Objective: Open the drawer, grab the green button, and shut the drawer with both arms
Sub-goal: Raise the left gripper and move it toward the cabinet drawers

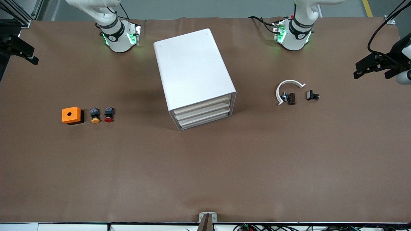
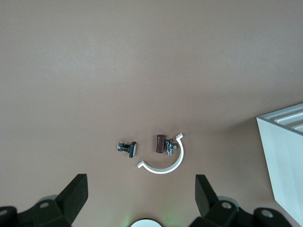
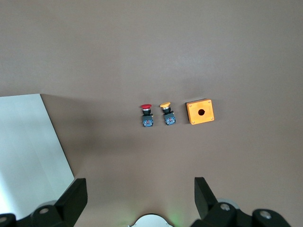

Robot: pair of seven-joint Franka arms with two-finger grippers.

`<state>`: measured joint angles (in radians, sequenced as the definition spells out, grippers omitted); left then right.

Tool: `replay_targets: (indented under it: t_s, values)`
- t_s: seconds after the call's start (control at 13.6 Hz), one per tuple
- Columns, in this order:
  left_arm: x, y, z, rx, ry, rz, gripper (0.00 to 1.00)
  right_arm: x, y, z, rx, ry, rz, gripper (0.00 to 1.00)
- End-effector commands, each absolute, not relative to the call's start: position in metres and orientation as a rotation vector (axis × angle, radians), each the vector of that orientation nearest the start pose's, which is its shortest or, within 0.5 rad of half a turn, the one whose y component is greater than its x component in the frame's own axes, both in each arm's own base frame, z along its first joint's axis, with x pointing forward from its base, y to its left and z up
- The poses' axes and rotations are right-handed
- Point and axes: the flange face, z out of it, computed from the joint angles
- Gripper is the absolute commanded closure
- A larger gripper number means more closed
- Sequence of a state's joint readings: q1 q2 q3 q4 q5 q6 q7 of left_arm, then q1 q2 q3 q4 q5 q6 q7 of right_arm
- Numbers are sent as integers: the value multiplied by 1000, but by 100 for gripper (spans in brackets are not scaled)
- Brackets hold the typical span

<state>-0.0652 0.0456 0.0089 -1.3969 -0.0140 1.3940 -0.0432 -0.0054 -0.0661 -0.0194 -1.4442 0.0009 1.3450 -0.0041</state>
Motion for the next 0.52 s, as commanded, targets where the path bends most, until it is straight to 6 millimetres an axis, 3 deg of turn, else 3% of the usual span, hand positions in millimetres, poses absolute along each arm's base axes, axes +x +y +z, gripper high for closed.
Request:
replay_targets:
  t_s: [0.0,0.15,0.44]
  values:
    - [546,-34,667,-3142,35,72,0,501,-11,703,-3141,58,29,0]
    - [547,-42,664,-3146,53,80,0,501,-11,705,-3140,43,5,0]
    - [556,-98,637,-3157,199,160,0,500,-11,704,-3137,37,7,0]
